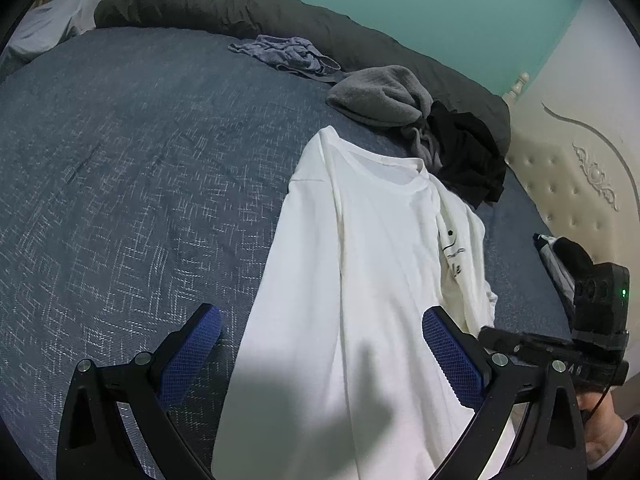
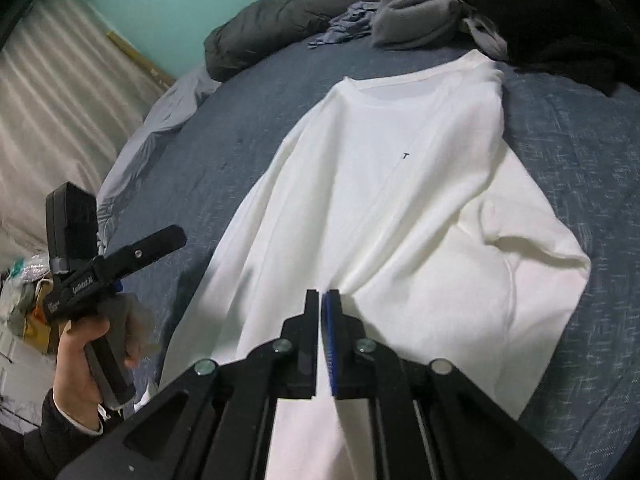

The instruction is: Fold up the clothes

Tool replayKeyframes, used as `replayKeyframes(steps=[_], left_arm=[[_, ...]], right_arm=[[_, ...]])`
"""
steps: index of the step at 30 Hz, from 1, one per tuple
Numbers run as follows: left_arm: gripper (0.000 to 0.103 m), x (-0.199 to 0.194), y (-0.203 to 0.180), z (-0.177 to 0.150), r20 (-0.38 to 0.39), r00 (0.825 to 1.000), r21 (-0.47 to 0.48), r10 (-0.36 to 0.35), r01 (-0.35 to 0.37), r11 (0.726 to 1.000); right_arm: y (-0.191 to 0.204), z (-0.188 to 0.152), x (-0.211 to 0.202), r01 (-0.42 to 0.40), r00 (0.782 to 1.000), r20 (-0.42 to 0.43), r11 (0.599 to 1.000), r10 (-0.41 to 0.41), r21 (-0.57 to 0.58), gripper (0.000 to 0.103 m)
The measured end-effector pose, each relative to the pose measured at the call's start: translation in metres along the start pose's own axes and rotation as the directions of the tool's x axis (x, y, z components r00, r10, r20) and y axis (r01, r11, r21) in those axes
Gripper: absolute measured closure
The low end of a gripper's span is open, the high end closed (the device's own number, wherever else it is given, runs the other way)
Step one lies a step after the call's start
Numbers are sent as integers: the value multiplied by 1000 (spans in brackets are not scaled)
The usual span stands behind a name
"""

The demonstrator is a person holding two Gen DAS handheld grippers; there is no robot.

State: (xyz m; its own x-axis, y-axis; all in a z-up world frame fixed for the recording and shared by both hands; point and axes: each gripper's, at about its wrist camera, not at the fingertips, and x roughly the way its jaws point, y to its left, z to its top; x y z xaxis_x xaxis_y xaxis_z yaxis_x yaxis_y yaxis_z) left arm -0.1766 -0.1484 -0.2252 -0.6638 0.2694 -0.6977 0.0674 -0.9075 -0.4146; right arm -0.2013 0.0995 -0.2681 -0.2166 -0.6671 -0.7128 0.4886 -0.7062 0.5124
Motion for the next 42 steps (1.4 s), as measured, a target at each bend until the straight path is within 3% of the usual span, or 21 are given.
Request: replayKeyframes(steps=[3,5,8,12,21,23,24,25,30,34,42], left_arm=[[0,-1,0,0,1,1000,-3,-4,4,1000],[0,-2,0,1,4,1000,-3,-6,6,1000],[0,-3,0,2,8,1000,-6,-4,4,1000],[0,-4,-1,2,11,1000,-7,-6,6,1000],[0,-2,1,2,3,1000,-8,-2,2,1000],[0,-1,2,1,1,1000,-9,0,0,1000],[0,-1,2,1,0,1000,-9,0,0,1000],[0,-1,2,1,-1,1000,-10,1,-1,1000],[0,-1,2,1,-2,1000,-11,2,-2,1000],[0,-1,2,1,0,1000,-8,2,-2,1000],[0,-2,1,1,2,1000,-8,1,-1,1000]], right_arm=[[-14,1,-21,-25,998,51,997,21,71,92],[-27,1,-44,-36,993,113,993,23,115,71],[-51,-1,-70,23,982,180,986,-53,163,69],[-91,-11,-69,163,976,98,952,-194,260,69],[-106,-24,-31,235,971,-17,944,-238,231,69],[-100,-25,-25,260,965,-31,945,-259,197,75],[-95,-25,-23,279,960,-36,946,-277,165,90],[-91,-25,-21,286,958,-39,948,-284,139,95],[-73,-24,-29,310,951,-15,949,-310,50,101],[-75,-12,-63,371,925,64,928,-373,40,101],[-94,28,-135,547,822,172,837,-542,25,101]])
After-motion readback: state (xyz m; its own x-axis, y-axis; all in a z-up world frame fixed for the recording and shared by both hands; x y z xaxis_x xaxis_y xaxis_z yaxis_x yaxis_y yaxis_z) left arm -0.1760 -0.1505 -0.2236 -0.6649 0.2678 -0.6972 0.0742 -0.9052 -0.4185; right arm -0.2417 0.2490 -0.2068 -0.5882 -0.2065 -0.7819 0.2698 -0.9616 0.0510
